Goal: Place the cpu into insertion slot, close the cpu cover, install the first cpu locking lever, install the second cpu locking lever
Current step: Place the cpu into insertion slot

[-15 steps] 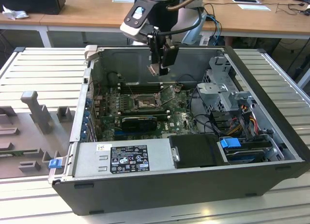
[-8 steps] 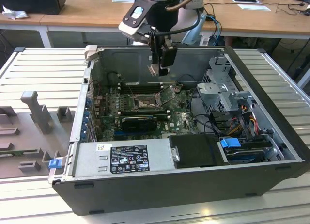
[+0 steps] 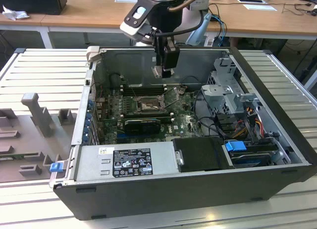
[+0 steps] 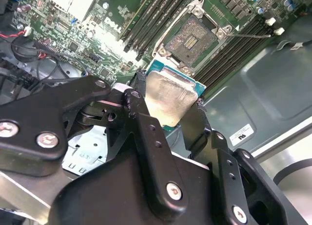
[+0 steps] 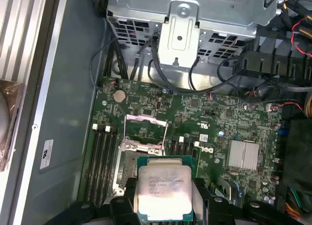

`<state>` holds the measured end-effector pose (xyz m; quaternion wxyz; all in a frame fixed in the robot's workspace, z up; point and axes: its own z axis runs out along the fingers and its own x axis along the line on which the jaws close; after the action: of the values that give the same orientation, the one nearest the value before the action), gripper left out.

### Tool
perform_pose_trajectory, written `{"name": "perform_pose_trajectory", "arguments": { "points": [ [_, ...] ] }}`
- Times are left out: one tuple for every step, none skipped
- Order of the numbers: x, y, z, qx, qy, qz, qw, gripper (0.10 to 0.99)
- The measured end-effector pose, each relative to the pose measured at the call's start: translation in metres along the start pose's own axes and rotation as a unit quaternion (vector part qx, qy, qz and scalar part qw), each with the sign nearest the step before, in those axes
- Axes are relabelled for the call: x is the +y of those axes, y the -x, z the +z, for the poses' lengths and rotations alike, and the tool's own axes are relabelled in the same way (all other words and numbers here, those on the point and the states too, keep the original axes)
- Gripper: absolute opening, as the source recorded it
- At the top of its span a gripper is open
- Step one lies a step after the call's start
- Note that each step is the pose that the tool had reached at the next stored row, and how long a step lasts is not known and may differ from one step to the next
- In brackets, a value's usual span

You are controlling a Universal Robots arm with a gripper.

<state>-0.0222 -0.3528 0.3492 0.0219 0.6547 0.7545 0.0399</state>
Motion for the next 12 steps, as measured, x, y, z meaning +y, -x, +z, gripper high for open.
{"name": "perform_pose_trajectory", "arguments": {
  "points": [
    [0.0000, 0.0000, 0.0001, -0.0002, 0.0000, 0.003, 1.0000, 0.529],
    [0.0000, 0.0000, 0.0001, -0.0006, 0.0001, 0.007, 1.0000, 0.529],
    [0.0000, 0.0000, 0.0002, -0.0009, 0.0002, 0.010, 1.0000, 0.529],
    [0.0000, 0.0000, 0.0003, -0.0012, 0.0003, 0.013, 0.9999, 0.529],
    [0.0000, 0.0000, 0.0003, -0.0014, 0.0003, 0.016, 0.9999, 0.529],
    [0.0000, 0.0000, 0.0004, -0.0017, 0.0004, 0.019, 0.9998, 0.529],
    [0.0000, 0.0000, 0.0005, -0.0020, 0.0004, 0.023, 0.9997, 0.529],
    [0.0000, 0.0000, 0.0006, -0.0023, 0.0005, 0.026, 0.9996, 0.529],
    [-0.0001, 0.0000, 0.0006, -0.0026, 0.0006, 0.029, 0.9996, 0.529],
    [-0.0001, 0.0000, 0.0007, -0.0032, 0.0007, 0.036, 0.9994, 0.529],
    [-0.0001, 0.0000, 0.0009, -0.0036, 0.0008, 0.041, 0.9992, 0.529],
    [-0.0001, 0.0000, 0.0009, -0.0039, 0.0009, 0.044, 0.9990, 0.529]
  ]
}}
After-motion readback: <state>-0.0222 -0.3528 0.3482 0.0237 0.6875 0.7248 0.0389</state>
